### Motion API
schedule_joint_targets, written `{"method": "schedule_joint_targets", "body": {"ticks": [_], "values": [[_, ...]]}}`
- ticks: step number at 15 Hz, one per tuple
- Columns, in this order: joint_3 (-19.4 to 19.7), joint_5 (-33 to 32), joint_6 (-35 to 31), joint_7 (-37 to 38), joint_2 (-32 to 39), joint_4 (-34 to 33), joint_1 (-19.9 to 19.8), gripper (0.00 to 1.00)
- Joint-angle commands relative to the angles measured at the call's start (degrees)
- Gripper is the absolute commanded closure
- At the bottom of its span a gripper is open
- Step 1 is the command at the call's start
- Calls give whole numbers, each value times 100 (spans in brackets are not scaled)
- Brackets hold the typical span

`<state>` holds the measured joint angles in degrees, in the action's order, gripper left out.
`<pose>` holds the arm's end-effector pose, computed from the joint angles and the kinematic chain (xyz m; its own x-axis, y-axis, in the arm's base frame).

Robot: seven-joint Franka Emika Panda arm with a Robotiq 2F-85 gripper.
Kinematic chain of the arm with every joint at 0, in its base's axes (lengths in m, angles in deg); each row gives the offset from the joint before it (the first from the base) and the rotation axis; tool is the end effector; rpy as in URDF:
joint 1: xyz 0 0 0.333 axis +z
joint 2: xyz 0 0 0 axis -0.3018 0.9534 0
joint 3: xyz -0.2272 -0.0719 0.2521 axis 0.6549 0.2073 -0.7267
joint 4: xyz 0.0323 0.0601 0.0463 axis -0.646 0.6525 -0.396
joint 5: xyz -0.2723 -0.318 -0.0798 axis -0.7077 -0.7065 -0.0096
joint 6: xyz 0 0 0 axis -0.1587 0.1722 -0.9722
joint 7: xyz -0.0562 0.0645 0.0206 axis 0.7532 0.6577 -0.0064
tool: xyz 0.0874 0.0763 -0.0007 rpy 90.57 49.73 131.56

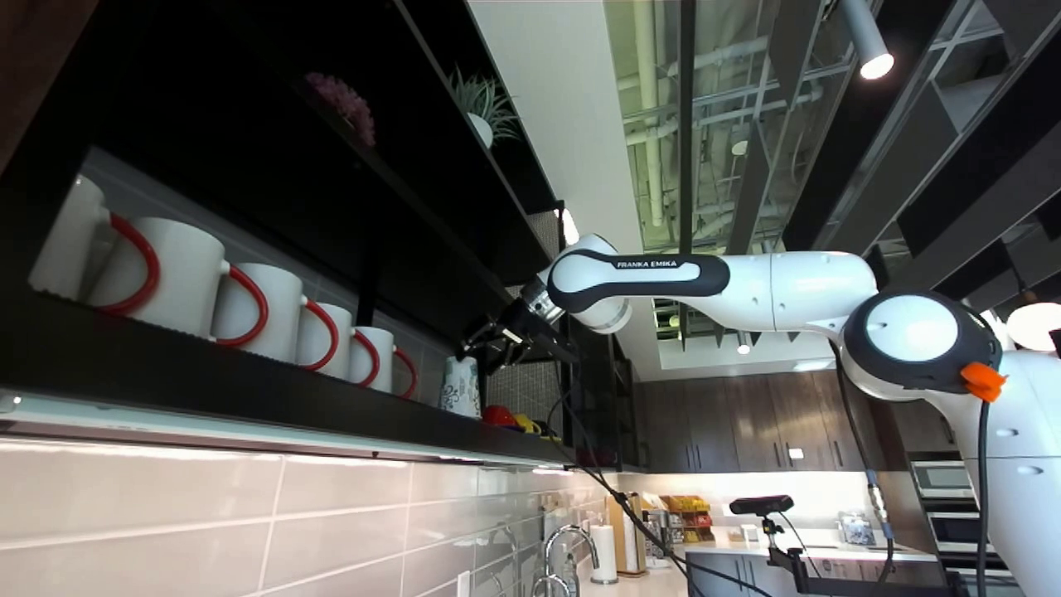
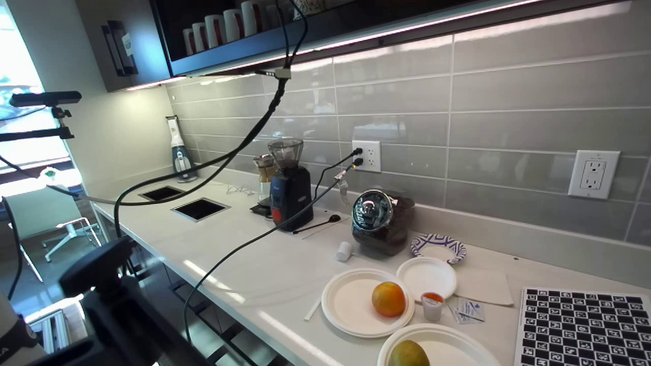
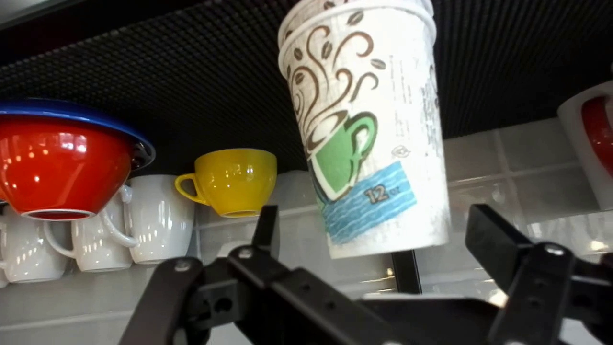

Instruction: Take the cup off the other cup

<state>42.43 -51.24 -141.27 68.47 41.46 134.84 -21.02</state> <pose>0.6025 -0.1153 0.8478 0.5069 -0.2160 0.8345 -0.2263 -0.9675 -0.1130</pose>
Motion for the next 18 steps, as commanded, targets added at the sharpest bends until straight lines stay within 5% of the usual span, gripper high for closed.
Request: {"method": "schedule_joint_targets", "body": {"ticks": [1,3,4,9,14,16,18], "values": [[-17,18,-30,96,273,-406,20,8],[-17,6,-43,103,333,-492,29,20],[-18,4,-57,103,361,-524,33,35],[-17,-44,-120,109,449,-650,56,62],[-17,-86,-223,118,467,-705,77,62],[-15,-94,-279,117,466,-707,84,52],[-13,-97,-307,121,469,-707,87,53]]}}
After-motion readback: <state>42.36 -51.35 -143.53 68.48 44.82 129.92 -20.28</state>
